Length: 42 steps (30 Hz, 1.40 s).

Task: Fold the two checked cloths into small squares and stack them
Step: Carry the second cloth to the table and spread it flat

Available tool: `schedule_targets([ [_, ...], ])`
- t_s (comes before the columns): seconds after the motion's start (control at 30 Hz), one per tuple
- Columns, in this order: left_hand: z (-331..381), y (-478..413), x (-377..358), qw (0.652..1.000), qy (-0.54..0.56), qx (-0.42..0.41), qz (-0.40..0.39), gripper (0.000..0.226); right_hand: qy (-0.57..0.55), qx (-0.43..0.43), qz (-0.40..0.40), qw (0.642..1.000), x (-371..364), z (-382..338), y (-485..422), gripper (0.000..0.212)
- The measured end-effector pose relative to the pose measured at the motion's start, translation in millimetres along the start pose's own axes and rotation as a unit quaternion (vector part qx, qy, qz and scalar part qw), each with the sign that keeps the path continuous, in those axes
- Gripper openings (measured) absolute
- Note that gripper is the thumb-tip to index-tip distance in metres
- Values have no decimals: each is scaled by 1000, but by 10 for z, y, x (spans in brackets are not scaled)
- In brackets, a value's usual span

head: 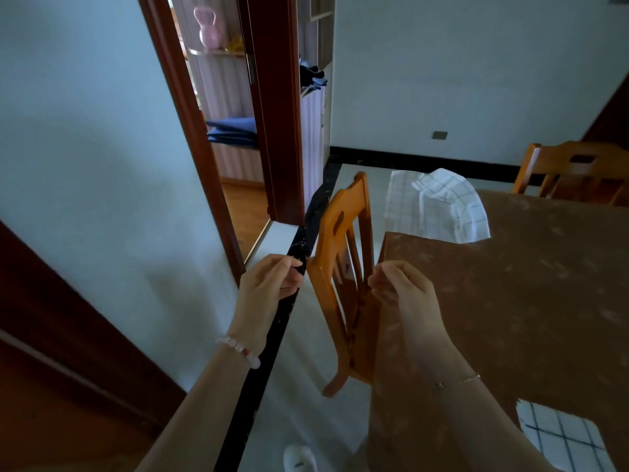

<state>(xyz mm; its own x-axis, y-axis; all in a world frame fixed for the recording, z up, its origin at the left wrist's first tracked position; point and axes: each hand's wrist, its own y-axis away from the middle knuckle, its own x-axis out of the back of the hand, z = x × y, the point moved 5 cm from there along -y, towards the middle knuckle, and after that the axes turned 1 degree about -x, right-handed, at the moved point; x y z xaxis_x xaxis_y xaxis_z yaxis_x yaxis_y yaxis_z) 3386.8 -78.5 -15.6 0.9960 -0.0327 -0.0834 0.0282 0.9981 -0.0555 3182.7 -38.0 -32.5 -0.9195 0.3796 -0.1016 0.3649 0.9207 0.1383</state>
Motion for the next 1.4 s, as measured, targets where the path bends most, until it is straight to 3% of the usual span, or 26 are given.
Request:
schedule_targets([
  [0.47, -55, -1878, 124, 998, 36, 41, -22, 22, 11, 6, 11, 1000, -827, -223, -1583, 21],
  [0.93, -299, -3524, 577, 992, 28, 65, -103, 23, -21, -10, 102, 995, -1878, -127, -2564, 19],
  [1.13, -463, -4132, 445, 986, 21, 97, -136, 22, -10, -15, 114, 993, -2014, -82, -3061, 18],
  [1.4, -679, -5137, 94, 987, 18, 108, -117, 21, -6, -13, 118, 993, -1997, -180, -4224, 19],
])
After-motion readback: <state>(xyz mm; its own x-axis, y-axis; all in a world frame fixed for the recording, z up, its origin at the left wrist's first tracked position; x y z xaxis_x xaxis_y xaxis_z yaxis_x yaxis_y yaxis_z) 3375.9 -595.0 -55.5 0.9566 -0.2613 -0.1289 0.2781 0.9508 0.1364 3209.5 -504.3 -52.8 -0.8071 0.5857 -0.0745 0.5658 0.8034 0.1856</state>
